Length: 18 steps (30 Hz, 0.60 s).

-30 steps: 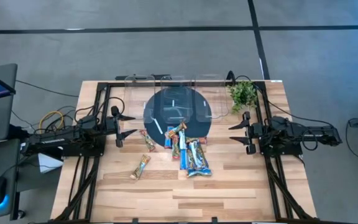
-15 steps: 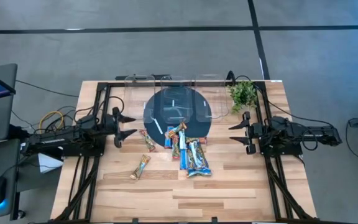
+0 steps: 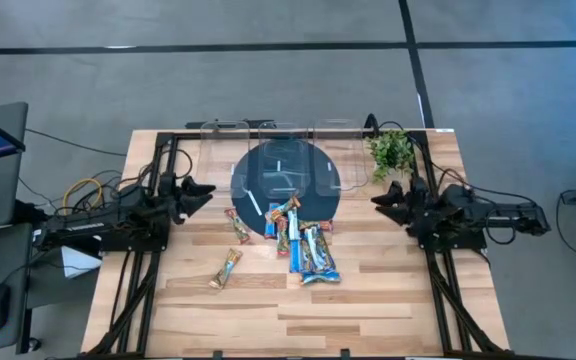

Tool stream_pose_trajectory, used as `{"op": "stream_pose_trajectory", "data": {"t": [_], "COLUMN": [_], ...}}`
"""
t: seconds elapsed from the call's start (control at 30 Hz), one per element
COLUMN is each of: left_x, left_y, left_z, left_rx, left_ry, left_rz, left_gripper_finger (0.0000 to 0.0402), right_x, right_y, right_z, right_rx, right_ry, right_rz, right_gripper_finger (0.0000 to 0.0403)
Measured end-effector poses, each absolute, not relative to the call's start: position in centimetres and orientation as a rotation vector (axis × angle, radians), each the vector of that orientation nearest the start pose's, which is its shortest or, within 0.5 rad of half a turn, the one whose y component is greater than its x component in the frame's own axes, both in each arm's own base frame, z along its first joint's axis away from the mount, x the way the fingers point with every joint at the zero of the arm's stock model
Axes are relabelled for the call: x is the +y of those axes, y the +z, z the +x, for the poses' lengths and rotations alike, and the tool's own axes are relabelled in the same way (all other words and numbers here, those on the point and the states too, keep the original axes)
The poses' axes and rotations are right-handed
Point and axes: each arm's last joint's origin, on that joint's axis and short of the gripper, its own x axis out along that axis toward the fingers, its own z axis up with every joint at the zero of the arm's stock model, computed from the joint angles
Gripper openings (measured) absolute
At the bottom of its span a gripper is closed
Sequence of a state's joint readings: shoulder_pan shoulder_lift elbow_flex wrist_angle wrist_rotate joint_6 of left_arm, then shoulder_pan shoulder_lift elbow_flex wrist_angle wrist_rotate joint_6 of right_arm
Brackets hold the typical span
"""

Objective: Pick and place Granola Bars by type
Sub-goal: Put the yellow granola bar into the middle transparent bin

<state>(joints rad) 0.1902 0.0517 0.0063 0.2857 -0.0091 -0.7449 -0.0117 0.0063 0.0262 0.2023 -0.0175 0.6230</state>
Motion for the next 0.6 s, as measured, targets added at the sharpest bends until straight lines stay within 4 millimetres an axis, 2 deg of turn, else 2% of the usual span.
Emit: {"op": "stream_pose_trajectory", "data": {"t": [0.13,0.37,0.6], "left_x": [1.9,2.0,2.0], "left_y": [19.4,19.7,19.5], "left_z": [9.4,9.3,9.4], "left_rx": [-0.366,-0.421,-0.409], "left_ry": [0.074,0.079,0.091], "left_rz": [-0.818,-0.945,-0.953], "left_gripper_finger": [0.0251,0.0251,0.0251], "right_x": [-0.2,-0.4,-1.3], "right_y": [20.2,21.3,21.4], "right_z": [9.1,8.6,8.6], "right_rx": [-0.329,-0.469,-0.612], "right_ry": [0.125,0.106,-0.174], "right_rz": [0.837,0.859,0.922], "right_gripper_finger": [0.0174,0.0171,0.0171]}}
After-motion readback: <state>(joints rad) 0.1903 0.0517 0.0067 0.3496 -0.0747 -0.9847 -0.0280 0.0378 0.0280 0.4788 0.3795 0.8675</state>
